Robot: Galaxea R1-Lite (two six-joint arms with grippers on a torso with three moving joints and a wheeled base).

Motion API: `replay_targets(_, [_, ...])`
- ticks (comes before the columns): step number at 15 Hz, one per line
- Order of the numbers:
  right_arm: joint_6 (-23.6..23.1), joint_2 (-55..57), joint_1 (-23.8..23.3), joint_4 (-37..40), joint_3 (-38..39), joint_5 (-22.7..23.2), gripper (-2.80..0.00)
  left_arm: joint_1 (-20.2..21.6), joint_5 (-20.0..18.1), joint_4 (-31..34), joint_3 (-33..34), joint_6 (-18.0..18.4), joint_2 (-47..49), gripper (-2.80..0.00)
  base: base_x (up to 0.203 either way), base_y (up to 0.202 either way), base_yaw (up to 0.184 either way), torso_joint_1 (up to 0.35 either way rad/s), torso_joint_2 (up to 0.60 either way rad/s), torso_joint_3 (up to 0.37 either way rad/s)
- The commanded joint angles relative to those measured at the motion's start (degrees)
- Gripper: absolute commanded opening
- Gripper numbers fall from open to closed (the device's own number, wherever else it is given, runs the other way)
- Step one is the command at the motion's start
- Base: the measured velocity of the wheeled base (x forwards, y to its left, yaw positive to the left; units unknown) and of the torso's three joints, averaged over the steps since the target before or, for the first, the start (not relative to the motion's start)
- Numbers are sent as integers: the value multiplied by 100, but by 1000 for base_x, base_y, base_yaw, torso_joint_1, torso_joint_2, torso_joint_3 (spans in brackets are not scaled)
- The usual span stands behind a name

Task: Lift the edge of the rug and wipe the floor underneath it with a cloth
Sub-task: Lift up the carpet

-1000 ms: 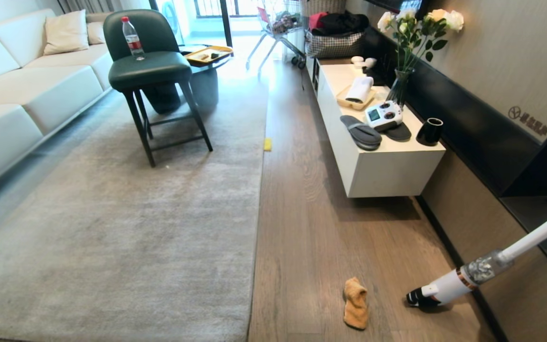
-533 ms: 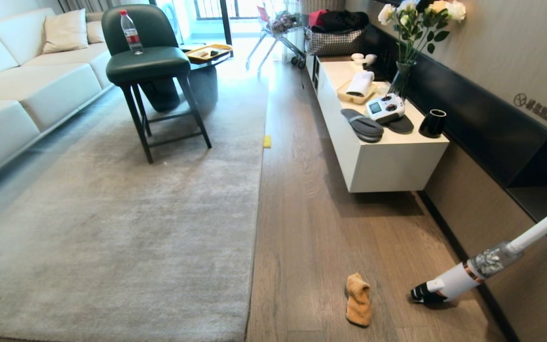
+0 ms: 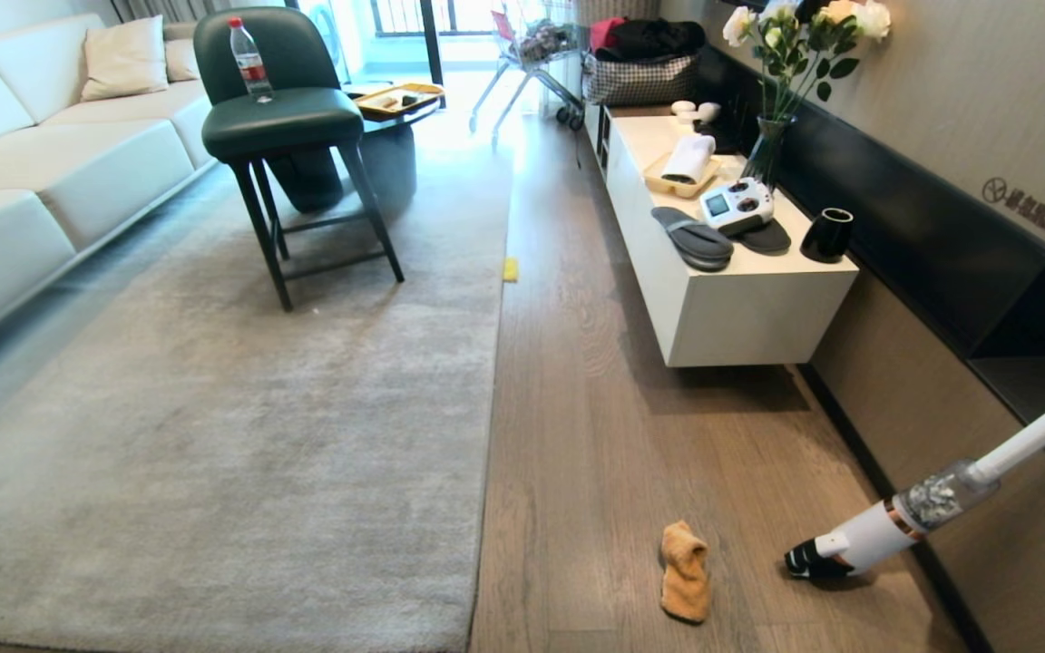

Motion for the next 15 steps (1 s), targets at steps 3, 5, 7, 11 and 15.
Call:
replay_targets(3, [1,1,-4,-3,0,-2,-280,0,2,-1,1,2,5,-280,0,0,0,47,79,74])
replay_targets(5, [1,1,-4,-3,0,-2,-280,0,7,-1,1,2,5,-280,0,0,0,28,56,62])
replay_targets(7, [1,1,-4,-3,0,-2,-280,0,2,-1,1,2,5,-280,0,0,0,6,13,15])
replay_targets(11, [1,1,-4,-3,0,6,-280,0,-1,-1,1,-1,5,-280,0,0,0,0,0,0])
replay_targets(15, [1,1,-4,-3,0,-2,-280,0,1,-1,1,-5,5,-280,0,0,0,0,0,0])
